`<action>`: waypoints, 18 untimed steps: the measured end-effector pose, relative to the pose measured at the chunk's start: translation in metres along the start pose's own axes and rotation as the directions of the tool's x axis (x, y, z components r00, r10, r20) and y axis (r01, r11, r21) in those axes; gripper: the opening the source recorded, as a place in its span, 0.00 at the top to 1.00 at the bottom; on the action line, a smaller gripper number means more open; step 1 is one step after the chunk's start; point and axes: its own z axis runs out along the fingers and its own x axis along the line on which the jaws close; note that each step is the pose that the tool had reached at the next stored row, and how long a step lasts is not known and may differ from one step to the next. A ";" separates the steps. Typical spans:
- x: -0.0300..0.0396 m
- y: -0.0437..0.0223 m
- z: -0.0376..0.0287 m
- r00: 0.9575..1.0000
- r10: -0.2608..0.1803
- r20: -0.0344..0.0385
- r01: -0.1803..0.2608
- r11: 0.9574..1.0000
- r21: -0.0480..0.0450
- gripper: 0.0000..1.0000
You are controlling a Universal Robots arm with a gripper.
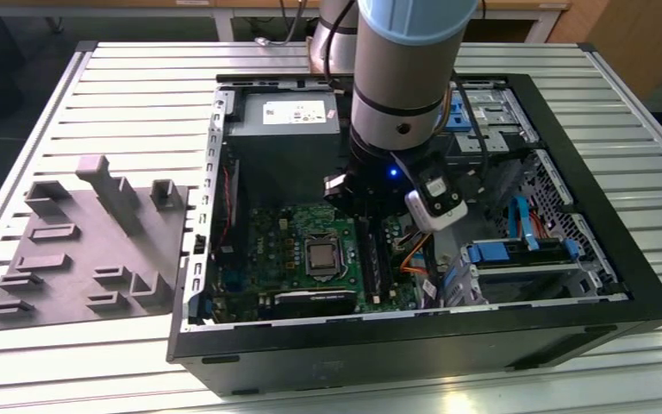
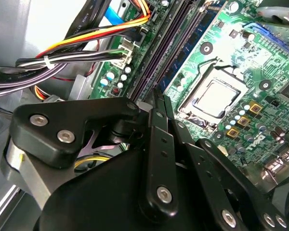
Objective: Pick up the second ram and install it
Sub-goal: 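Insert the second ram into the second slot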
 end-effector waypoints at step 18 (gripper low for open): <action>0.0001 0.0000 0.0015 1.000 0.000 0.000 0.000 1.000 0.002 0.89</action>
